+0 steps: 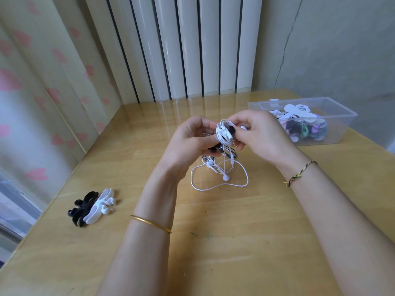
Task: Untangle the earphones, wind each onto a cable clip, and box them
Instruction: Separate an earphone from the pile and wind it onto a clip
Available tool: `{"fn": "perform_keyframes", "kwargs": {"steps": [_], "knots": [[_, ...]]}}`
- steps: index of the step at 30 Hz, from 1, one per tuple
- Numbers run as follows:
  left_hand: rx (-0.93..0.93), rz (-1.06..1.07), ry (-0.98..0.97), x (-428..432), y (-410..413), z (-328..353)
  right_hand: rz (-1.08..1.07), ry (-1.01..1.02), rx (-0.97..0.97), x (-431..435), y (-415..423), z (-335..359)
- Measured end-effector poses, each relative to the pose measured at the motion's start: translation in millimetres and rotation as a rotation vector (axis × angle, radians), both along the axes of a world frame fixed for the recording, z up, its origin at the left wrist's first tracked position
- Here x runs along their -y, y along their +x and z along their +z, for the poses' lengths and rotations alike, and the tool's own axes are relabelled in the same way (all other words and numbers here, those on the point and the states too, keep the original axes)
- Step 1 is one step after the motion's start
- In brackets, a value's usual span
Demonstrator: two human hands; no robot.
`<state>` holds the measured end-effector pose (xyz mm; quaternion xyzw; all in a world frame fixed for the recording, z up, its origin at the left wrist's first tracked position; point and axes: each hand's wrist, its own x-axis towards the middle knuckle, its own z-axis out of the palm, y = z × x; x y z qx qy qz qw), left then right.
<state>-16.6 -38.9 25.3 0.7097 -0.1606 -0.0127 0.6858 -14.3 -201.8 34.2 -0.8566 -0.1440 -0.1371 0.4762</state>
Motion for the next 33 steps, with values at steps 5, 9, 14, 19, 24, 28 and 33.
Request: {"fn": "perform_keyframes", "kwargs": {"steps": [5,9,14,19,24,28,33], "knots": [[-0.033,0.06,-0.03,3,2,1,-0.1,-0.123,0.059,-5,-1,0],[-0.078,0.04,-0.079,3,1,4,-0.182,-0.277,0.164,-11,-1,-3],[-0.03,0.068,-0.02,2,2,2,-0.183,-0.288,0.241,-13,-1,-4],[0.011,0.051,-0.016,-2,0,2,-0.098,-0.175,0.165,-11,-1,-2],[0.021,0.035,-0.058,0,0,0,-0.06,-0.178,0.134,-10,1,-3],[0.031,0.047,-0.075,1,1,-2,-0.02,-0.071,0.063,-13,2,-7],[-0.001,0.059,-0.141,5,1,-2,0.053,0.173,-0.034,-8,2,-7]]}}
